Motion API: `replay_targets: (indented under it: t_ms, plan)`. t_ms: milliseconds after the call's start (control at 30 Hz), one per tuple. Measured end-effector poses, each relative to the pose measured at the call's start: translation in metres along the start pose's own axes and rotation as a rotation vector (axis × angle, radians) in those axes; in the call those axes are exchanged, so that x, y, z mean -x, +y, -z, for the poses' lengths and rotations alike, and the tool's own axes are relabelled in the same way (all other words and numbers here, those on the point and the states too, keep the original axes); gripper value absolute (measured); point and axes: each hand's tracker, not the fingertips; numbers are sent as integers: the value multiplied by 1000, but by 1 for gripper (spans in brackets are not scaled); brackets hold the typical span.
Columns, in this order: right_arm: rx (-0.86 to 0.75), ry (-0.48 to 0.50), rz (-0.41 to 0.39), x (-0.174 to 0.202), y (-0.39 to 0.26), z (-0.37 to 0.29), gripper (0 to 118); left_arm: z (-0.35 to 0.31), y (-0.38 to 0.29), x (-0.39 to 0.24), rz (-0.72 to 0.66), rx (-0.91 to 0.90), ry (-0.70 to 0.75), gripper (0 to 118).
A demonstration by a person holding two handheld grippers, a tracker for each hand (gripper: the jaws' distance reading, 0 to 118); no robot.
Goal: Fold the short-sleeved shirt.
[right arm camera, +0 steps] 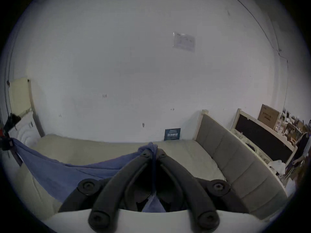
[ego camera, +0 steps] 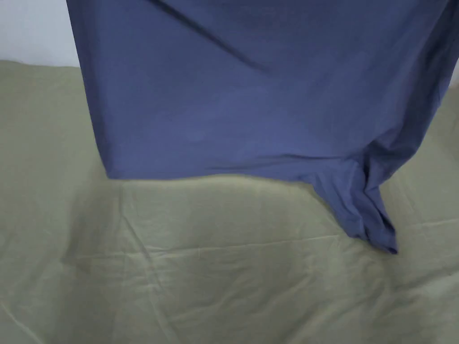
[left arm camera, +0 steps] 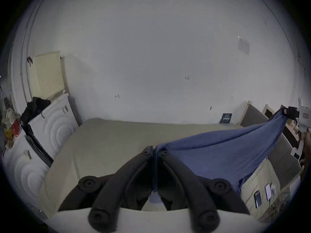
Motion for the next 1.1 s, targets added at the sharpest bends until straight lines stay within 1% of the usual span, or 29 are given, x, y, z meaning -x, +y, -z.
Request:
replay_targets:
  t_ms: [100,200,267,333,400,433,567,667,800,867,967,1067,1100]
  plan:
    - [-14,-6,6,3,9,-12,3,-12,11,-1,13,-39,13,5]
    - [-14,-19,-75,11,4,-19,3,-17,9,-3,32,-43,10,5]
    - [-3,-6,-62,13,-5,-25,3,-18,2,-2,46,-31,25,5]
    - [36,32,-47,15,-20,-31,3,-20,-10,0,58,0,19,5]
    - [66,36,-83,19,-40,-41,3,-25,-30,2,64,24,14,5]
    - [93,27,-114,21,-52,-47,3,-29,-44,3,63,42,-3,5]
    - [201,29,-107,18,-109,-76,3,-40,-106,8,67,154,-26,5]
    - [287,26,-137,15,-160,-97,3,-60,-162,8,41,247,-41,5]
    - [387,38,-111,1,-226,-132,3,-88,-232,14,23,313,-64,5]
    - [419,58,-140,-8,-257,-152,3,-104,-265,19,50,352,-81,5]
    - [452,67,-146,-21,-301,-180,3,-124,-309,30,37,378,-82,5]
    - [520,101,-110,-35,-348,-203,3,-139,-352,37,29,416,-86,5]
    - [556,106,-83,-39,-365,-208,3,-142,-367,38,24,430,-80,5]
